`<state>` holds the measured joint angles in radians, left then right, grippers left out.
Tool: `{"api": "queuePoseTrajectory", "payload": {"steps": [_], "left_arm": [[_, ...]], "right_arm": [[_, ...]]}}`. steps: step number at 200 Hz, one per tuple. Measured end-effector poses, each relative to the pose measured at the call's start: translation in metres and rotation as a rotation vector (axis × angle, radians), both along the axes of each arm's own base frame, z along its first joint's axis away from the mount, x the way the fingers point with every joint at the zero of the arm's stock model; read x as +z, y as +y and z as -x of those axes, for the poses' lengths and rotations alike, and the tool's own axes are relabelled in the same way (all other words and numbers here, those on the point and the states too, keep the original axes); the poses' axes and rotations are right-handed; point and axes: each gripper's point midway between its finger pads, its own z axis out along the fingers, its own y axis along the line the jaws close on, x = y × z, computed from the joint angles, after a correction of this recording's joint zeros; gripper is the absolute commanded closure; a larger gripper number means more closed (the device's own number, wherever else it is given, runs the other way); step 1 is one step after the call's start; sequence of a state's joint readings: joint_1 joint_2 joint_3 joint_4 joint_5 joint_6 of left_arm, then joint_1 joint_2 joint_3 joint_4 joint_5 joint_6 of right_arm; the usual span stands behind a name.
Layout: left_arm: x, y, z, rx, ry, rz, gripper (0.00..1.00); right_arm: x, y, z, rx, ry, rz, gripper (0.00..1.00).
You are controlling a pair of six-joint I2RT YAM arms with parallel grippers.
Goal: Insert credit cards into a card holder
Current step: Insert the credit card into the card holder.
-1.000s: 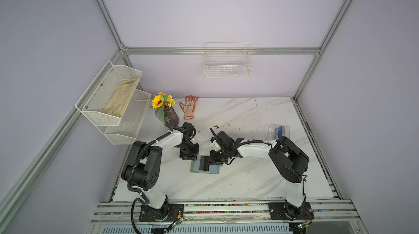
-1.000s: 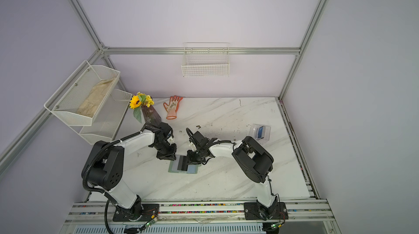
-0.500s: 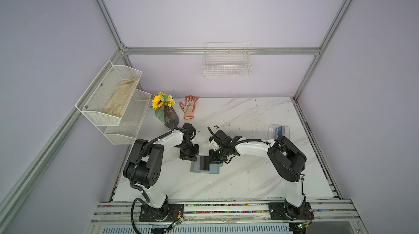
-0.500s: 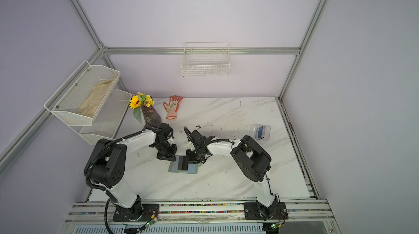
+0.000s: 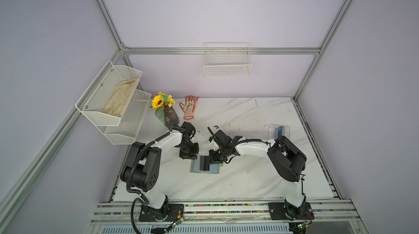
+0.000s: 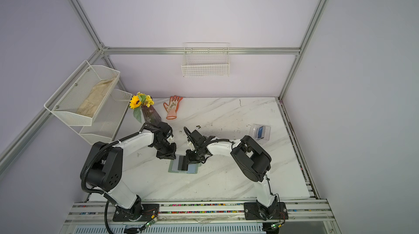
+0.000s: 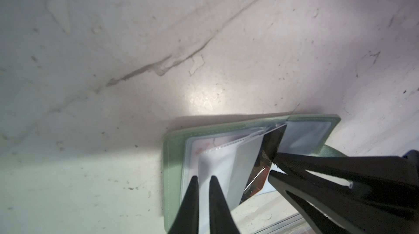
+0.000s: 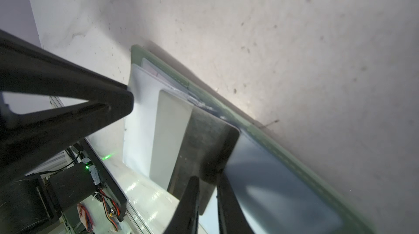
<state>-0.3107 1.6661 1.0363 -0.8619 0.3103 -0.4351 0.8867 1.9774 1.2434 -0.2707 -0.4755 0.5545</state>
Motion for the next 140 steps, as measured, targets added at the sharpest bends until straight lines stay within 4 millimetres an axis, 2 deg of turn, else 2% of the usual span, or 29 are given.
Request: {"api": "queuePoseTrajectory", "payload": {"steps": [140], "left_arm": [[0.0019, -0.0021, -0.0008, 0.002, -0.004, 0.013, 0.88]], "right_arm": [[0.0009, 0.0077, 0.002, -0.002, -0.002, 0.002, 0.8]]}}
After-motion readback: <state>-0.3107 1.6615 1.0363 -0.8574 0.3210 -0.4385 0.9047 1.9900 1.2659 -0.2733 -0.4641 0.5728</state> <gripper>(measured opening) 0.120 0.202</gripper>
